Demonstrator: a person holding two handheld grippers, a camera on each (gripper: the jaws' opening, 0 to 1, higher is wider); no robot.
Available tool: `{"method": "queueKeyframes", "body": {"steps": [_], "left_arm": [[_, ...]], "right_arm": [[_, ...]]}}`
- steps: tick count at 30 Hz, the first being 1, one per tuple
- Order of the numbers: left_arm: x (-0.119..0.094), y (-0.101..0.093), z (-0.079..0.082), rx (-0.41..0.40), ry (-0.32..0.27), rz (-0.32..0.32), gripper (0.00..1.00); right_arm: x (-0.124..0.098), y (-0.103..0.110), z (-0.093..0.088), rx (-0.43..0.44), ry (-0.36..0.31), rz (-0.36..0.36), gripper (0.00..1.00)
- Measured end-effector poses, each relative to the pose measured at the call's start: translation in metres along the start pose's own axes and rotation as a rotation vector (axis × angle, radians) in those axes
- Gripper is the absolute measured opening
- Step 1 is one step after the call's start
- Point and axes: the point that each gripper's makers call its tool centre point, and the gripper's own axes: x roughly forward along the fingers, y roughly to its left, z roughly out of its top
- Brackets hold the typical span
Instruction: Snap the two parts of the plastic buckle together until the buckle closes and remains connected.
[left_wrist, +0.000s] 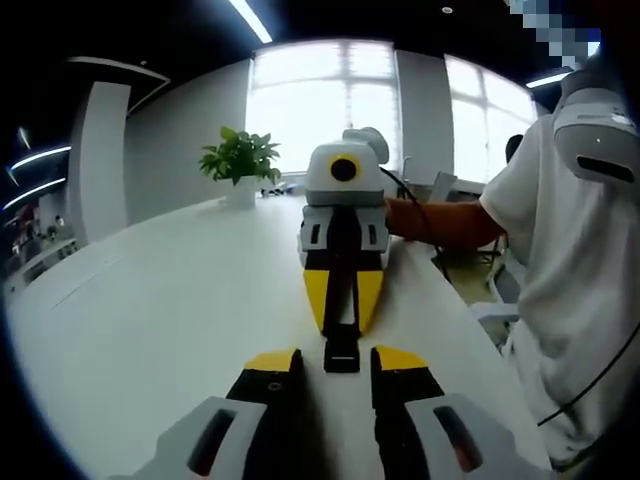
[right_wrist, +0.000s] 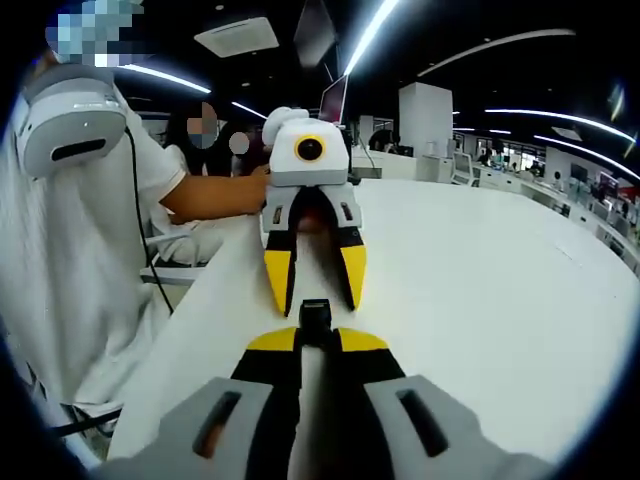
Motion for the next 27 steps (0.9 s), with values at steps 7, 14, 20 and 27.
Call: {"method": "queueKeyframes", "body": {"steps": [7, 14, 20, 27], "left_arm": [[-0.019, 0.02, 0.02, -0.089, -0.142, 0.072, 0.38], [-0.025, 0.029, 0.015, -0.071, -0.116, 0.135, 0.39], [-0.03, 0.036, 0.013, -0.059, -0.107, 0.197, 0.4], [-0.034, 0.046, 0.012, -0.062, -0.086, 0.277, 0.42]], "right_arm": [[0.001, 0.0, 0.0, 0.004, 0.005, 0.009, 0.12], [0.001, -0.001, 0.0, 0.005, 0.005, 0.011, 0.12], [0.0, -0.008, -0.001, 0.001, 0.017, 0.002, 0.12], [-0.003, -0.024, -0.002, -0.007, 0.042, -0.006, 0.12]]}}
